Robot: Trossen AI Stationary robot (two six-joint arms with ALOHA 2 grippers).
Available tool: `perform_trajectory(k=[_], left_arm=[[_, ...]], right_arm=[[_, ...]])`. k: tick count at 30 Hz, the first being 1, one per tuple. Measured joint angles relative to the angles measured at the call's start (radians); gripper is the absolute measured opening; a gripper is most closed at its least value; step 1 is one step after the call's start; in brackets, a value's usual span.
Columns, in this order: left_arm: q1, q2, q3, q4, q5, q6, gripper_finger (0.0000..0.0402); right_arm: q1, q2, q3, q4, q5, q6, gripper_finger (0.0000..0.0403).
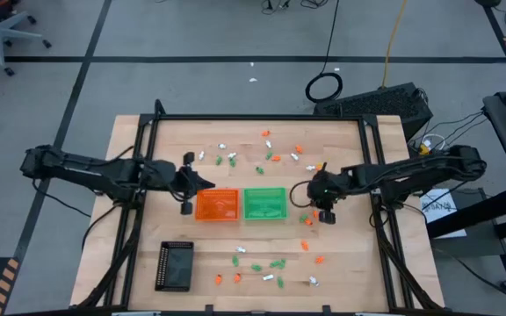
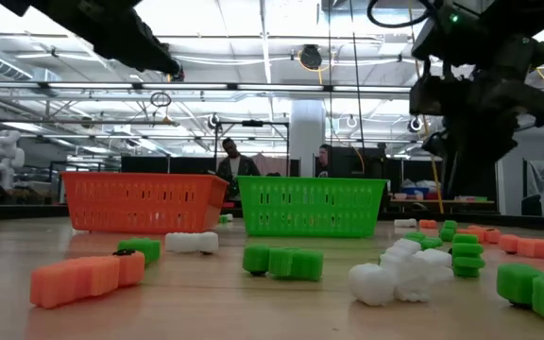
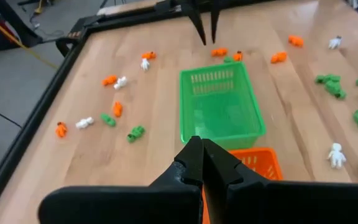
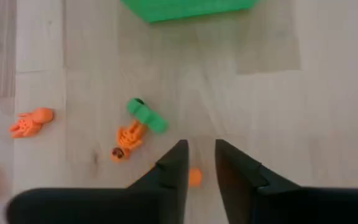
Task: Sort Halloween decoration
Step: Put the green skeleton toy into the green bin
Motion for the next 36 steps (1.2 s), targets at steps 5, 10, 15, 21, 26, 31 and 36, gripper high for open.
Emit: perform_trajectory(k=[5, 10, 15, 21, 26, 31, 36], left_arm=[[0.0, 0.057, 0.0, 0.041, -0.002, 0.0, 0.0001], [0.0, 0.083, 0.0, 0.086, -0.003, 0.0, 0.0001], [0.0, 0.083, 0.0, 0.103, -0.003, 0.0, 0.0001], [0.0, 0.083, 0.0, 0.135, -0.003, 0.0, 0.0001], [0.0, 0.083, 0.0, 0.139, -0.003, -0.002, 0.0001], [0.0, 0.083, 0.0, 0.143, -0.004, -0.002, 0.0001], [0.0, 0.083, 0.0, 0.143, -0.003, -0.002, 0.0001]], right_arm=[[0.043, 0.076, 0.0, 0.104, -0.002, -0.036, 0.012], [0.075, 0.12, 0.0, 0.149, -0.003, -0.068, 0.0136], [0.096, 0.17, 0.0, 0.188, -0.028, -0.093, 0.0137], [0.099, 0.228, 0.0, 0.218, -0.03, -0.11, 0.0136], [0.099, 0.255, 0.003, 0.228, -0.029, -0.113, 0.0115], [0.099, 0.253, 0.002, 0.228, -0.023, -0.114, 0.007], [0.099, 0.252, 0.002, 0.227, -0.019, -0.114, 0.0027]])
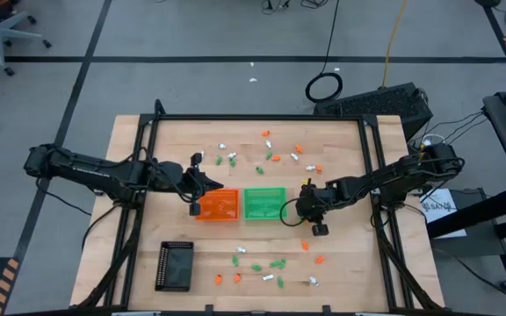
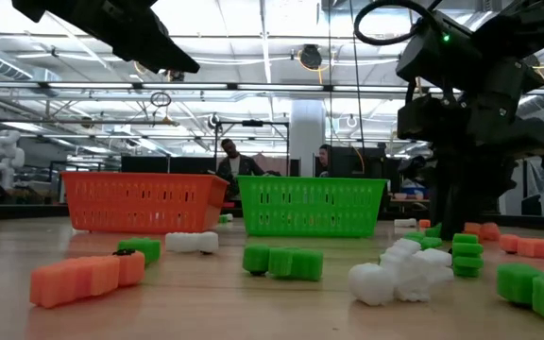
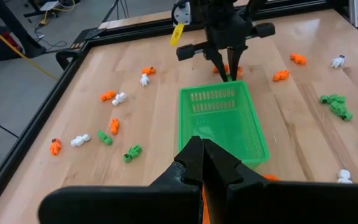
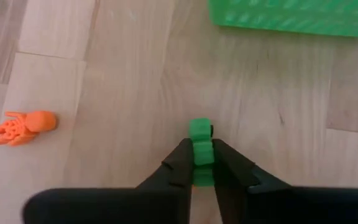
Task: Sort Halloween decoration
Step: Put the green skeleton toy into the green bin
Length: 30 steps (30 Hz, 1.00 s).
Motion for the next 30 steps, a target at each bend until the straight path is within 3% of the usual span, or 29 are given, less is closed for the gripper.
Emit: perform_trajectory(k=[4, 23, 30], left_arm=[[0.0, 0.0, 0.0, 0.0, 0.0, 0.0, 0.0001], [0.0, 0.0, 0.001, -0.001, 0.0, -0.001, 0.0001], [0.0, 0.0, 0.001, -0.001, 0.0, -0.001, 0.0001]], right_arm=[[0.0, 0.0, 0.0, -0.001, -0.002, 0.001, 0.001], [0.002, 0.0, 0.038, -0.028, -0.044, 0.027, 0.0005], [0.001, 0.0, 0.107, -0.149, -0.04, 0.027, 0.0004]])
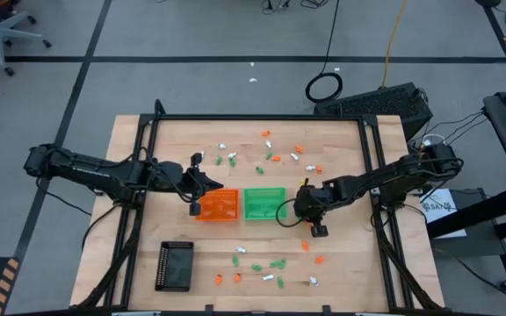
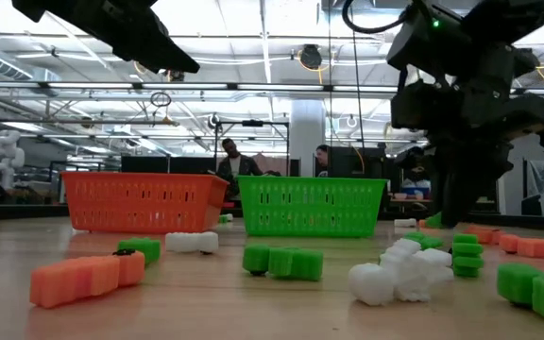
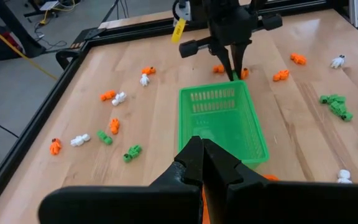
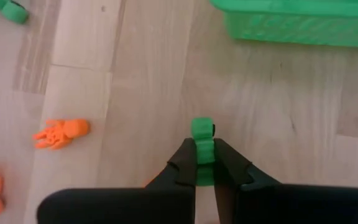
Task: Sort Halloween decoration
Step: Put the green skeleton toy into the green bin
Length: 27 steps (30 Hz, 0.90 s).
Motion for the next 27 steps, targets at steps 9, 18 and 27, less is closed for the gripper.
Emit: perform_trajectory(k=[9, 18, 27], left_arm=[[0.0, 0.0, 0.0, 0.0, 0.0, 0.0, 0.0001], [0.0, 0.0, 0.0, 0.001, 0.0, 0.0, 0.0001], [0.0, 0.0, 0.0, 0.058, 0.0, 0.001, 0.0001]], right_arm=[[0.0, -0.069, 0.148, -0.249, 0.005, -0.022, 0.0004], [0.0, -0.342, 0.154, -0.323, 0.044, 0.003, 0.0004], [0.0, -0.543, 0.16, -0.32, 0.21, 0.008, 0.0004]])
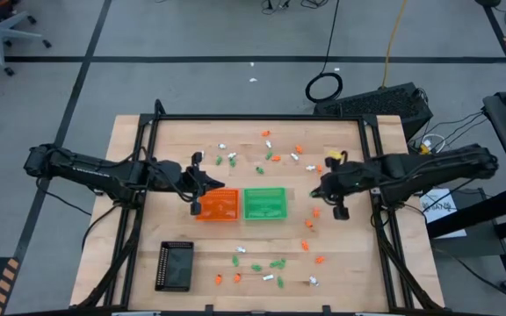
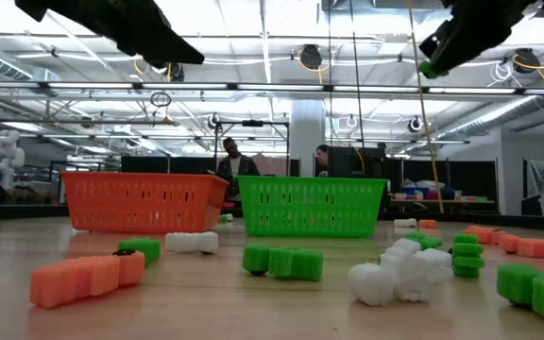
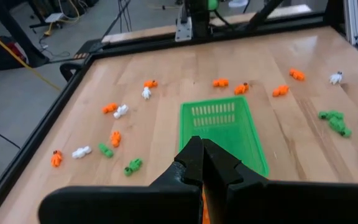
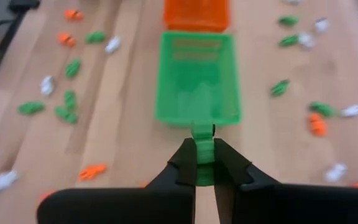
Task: Sort Halloween decoration
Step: Put the green skeleton toy into the green bin
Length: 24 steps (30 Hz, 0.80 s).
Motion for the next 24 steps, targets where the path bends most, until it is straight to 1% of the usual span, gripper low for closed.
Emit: perform_trajectory(k=[6, 16, 24], left_arm=[[0.0, 0.0, 0.0, 0.004, 0.0, 0.0, 0.0001], [0.0, 0.0, 0.0, 0.003, 0.0, 0.0, 0.0001], [0.0, 0.0, 0.0, 0.003, 0.0, 0.0, 0.0001]], right_arm=[[-0.001, 0.002, 0.035, 0.019, 0.092, -0.019, 0.0004], [-0.007, 0.072, 0.035, 0.069, 0.091, -0.025, 0.0012], [-0.008, 0.166, 0.035, 0.174, 0.091, -0.009, 0.0014]])
